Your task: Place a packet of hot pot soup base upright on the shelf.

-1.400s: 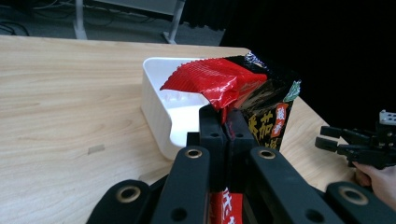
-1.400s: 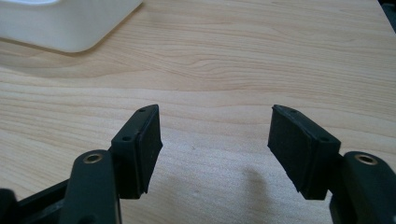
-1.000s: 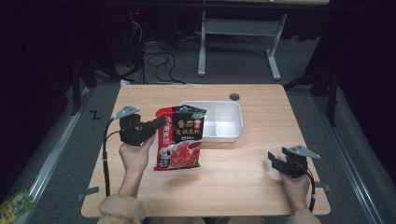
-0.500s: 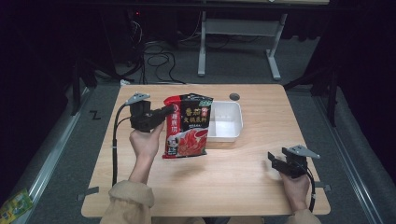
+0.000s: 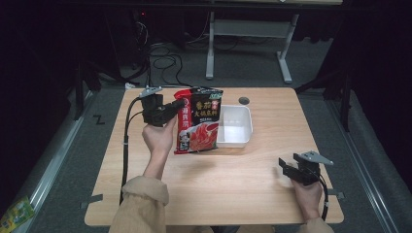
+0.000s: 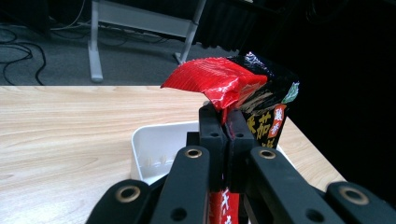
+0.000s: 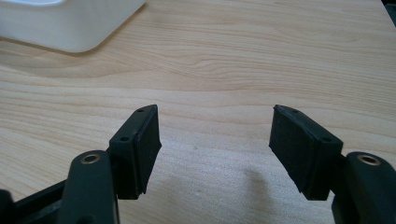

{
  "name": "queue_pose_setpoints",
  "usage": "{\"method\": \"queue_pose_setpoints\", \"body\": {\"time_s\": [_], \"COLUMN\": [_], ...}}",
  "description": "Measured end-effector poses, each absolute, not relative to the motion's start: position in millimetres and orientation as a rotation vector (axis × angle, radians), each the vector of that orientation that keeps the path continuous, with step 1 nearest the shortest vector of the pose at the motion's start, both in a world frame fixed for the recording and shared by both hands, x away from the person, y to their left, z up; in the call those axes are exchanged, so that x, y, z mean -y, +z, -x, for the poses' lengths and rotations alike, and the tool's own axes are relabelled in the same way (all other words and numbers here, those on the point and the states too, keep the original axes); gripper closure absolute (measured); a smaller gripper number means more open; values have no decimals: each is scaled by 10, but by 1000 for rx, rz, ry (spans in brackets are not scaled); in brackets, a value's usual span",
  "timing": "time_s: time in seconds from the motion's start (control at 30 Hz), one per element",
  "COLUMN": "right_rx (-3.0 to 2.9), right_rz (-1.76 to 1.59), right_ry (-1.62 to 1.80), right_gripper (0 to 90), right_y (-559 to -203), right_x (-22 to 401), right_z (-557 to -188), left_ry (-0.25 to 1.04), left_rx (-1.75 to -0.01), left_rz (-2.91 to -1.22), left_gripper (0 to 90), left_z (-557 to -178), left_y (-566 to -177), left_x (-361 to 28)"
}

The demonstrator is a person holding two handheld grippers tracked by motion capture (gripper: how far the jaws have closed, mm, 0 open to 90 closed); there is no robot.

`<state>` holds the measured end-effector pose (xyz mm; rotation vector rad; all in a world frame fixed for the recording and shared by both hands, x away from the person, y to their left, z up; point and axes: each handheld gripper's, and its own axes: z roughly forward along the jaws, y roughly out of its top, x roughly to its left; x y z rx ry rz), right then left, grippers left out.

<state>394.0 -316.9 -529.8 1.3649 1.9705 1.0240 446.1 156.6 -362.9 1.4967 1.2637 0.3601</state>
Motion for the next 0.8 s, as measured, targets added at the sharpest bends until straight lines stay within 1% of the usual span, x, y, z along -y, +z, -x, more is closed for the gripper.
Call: {"method": "queue_pose_setpoints", "body": {"time_s": [0.1,0.23,0.43,0.6,0.8], "right_rx": [-1971,-1969,-1971,-1971,-1970], "right_rz": [-1361,-1371,-1370,-1364,-1358], "right_ry": [1018,1019,1018,1018,1019], "right_gripper": [343,343,343,342,342], "right_y": [-5298,-5299,-5299,-5299,-5299], "right_x": [3168,3171,3166,3169,3163], "right_z": [-3942,-3948,-3949,-3946,-3941], "left_ry": [365,404,459,444,478], "left_rx": [-1268,-1277,-1267,-1268,-1271], "left_rz": [-1479,-1450,-1495,-1491,-1501], "left_gripper": [891,891,891,891,890], "left_z": [-4489,-4524,-4593,-4661,-4701], "left_y": [-3640,-3644,-3592,-3581,-3515], "left_x": [-1542,-1516,-1399,-1353,-1246]}}
